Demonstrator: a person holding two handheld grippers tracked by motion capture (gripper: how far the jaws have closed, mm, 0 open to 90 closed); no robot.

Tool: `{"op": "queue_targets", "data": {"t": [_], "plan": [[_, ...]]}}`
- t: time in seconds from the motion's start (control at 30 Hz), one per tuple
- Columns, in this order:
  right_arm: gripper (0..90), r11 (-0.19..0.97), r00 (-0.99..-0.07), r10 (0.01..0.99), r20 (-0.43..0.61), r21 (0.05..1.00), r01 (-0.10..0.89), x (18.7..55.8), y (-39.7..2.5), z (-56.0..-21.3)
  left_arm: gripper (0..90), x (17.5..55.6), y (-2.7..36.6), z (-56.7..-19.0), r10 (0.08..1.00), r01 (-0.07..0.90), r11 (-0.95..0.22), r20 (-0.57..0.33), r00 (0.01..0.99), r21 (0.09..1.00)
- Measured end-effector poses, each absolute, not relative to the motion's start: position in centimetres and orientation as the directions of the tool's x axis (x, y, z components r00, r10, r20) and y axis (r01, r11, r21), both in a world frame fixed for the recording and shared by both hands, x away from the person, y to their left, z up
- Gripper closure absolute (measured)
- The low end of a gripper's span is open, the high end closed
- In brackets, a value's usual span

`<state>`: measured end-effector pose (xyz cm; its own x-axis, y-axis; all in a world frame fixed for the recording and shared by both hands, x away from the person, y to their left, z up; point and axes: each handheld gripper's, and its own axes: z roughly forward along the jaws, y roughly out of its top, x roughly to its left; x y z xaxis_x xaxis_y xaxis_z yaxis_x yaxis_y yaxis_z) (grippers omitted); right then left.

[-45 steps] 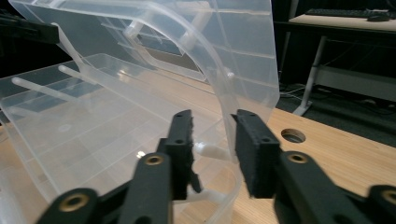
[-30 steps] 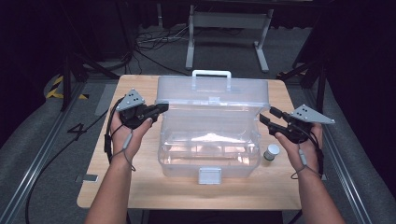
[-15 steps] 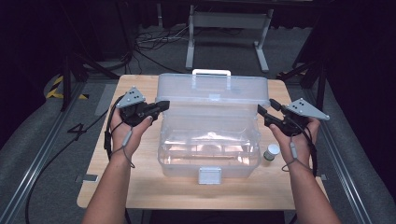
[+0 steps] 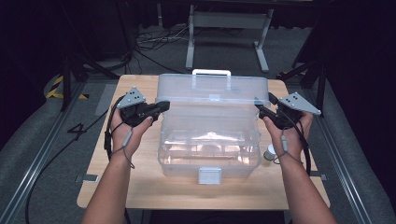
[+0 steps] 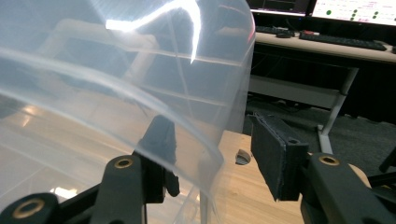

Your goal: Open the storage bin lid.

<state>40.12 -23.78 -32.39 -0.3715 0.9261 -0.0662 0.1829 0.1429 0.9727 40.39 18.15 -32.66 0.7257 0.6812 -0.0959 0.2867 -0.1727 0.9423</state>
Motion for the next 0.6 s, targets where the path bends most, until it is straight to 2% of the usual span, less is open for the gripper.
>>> {"op": "queue_targets", "data": {"t": [0.2,0.43,0.6], "plan": [[53.6,0.137,-0.333,0.940,-0.075,0.976,0.167,40.2,-23.4,-32.2,87.1,40.3,18.1,-32.7,0.683,0.285,-0.179,-0.090,0.725,0.942],[69.6,0.153,-0.283,0.953,-0.104,0.975,0.159,40.1,-22.8,-32.2,87.0,40.3,18.1,-32.7,0.682,0.287,-0.188,-0.085,0.727,0.939],[73.2,0.176,-0.243,0.961,-0.135,0.972,0.155,40.2,-22.3,-32.2,86.0,40.1,18.0,-32.8,0.681,0.289,-0.194,-0.083,0.728,0.937]]}}
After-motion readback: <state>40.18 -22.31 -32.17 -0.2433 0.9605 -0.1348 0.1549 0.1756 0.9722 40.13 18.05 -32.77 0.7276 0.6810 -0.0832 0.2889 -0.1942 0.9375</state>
